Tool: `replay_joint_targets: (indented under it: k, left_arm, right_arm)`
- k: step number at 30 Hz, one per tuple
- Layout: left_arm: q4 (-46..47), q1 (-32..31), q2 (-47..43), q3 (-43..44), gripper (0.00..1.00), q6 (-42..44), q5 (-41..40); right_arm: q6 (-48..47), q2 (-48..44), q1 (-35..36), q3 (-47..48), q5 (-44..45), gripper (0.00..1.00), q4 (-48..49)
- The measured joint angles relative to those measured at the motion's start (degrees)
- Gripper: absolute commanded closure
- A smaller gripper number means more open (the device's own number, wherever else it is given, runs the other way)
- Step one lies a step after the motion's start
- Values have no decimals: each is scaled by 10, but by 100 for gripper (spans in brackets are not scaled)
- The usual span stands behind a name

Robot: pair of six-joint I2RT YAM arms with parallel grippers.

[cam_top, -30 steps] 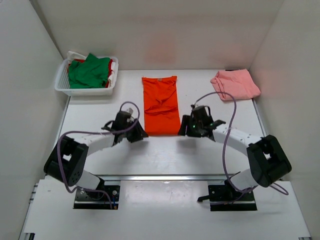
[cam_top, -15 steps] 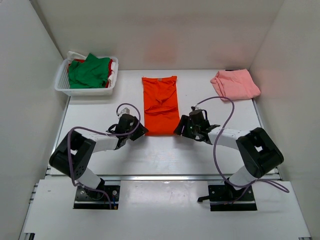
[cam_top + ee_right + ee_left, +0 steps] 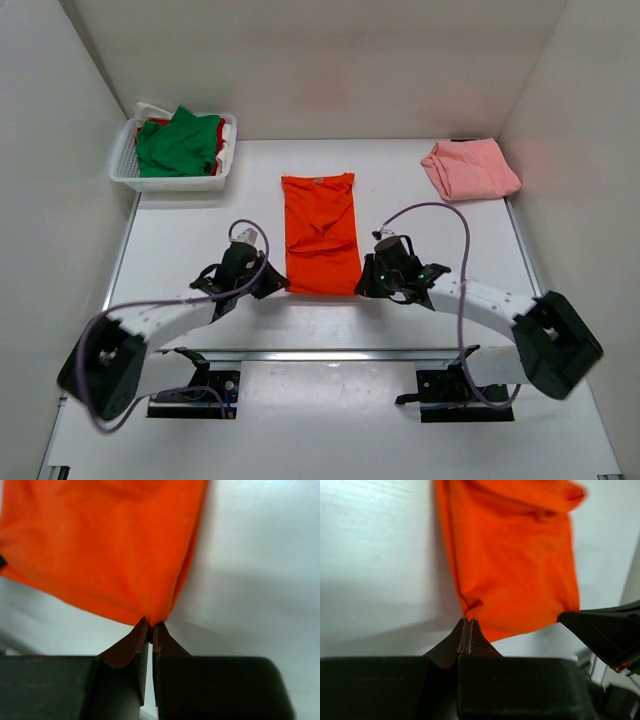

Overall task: Fold and stack the t-shirts
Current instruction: Grab one side of the 2/3 rectangular tshirt with both arms, then fold the long partially folded tshirt into a neat square

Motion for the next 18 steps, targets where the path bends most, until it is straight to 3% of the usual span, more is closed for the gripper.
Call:
replay_joint_targets:
  k: [4,7,13,18]
  left_arm:
    - [-96,-19,-181,-22,100,5,16]
    - [-141,-28,-261,-31,100,-2,31]
    - [-224,-57,-334,-50,100,-26,45]
    - [-256,-12,-344,-31,100,-23,61]
  right_arm:
    - [-5,-125,47,-24,-9,100,-73]
    - [-2,-182,60,-33,-17,100,-110]
    - [1,-228,73,-24,-42,100,-178]
    - [-19,-213,48,45,-78,100,-214]
